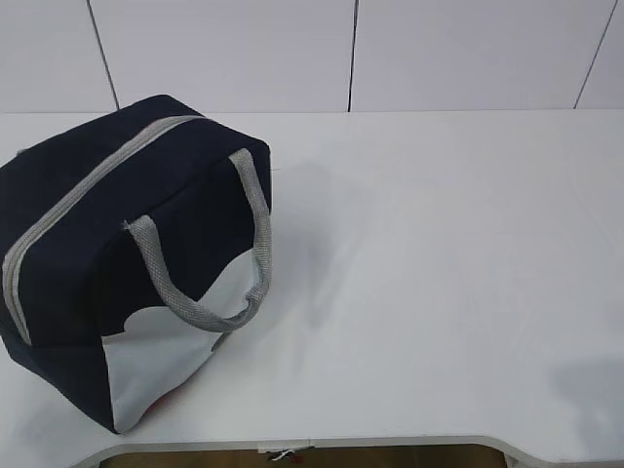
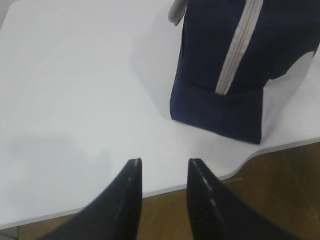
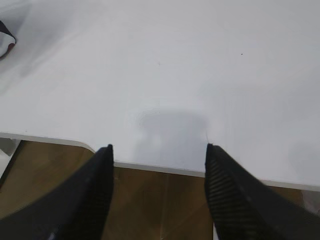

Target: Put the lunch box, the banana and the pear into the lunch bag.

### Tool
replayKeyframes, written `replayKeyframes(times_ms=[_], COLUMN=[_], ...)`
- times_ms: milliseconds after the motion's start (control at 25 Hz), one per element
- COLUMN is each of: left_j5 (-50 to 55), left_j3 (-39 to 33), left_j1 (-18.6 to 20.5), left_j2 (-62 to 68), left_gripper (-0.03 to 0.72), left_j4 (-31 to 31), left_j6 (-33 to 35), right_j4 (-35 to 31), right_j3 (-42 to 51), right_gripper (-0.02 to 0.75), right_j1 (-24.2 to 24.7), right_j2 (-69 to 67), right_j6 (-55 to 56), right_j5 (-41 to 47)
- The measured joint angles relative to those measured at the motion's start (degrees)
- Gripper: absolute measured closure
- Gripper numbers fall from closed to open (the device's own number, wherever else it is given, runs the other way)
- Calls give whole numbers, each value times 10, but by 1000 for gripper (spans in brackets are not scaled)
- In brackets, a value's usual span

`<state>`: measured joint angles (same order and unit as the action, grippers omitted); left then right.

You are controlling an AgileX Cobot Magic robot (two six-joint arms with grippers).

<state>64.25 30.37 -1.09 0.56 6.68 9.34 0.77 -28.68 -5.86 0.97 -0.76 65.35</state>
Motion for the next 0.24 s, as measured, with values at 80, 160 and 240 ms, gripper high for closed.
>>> replayKeyframes(times_ms=[80, 160, 240], left_j5=[0, 0, 0], left_j3=[0, 0, 0], left_j1=[1, 1, 1], left_j2=[0, 0, 0], left_gripper=[451, 451, 450], left_j4=[0, 0, 0], left_j6=[0, 0, 0], right_j4=[0, 0, -1], right_j3=[0, 0, 0], right_gripper=[272, 272, 272], right_j1=[0, 0, 0], right_j2=[0, 0, 0], right_j6=[0, 0, 0], right_j5=[0, 0, 0])
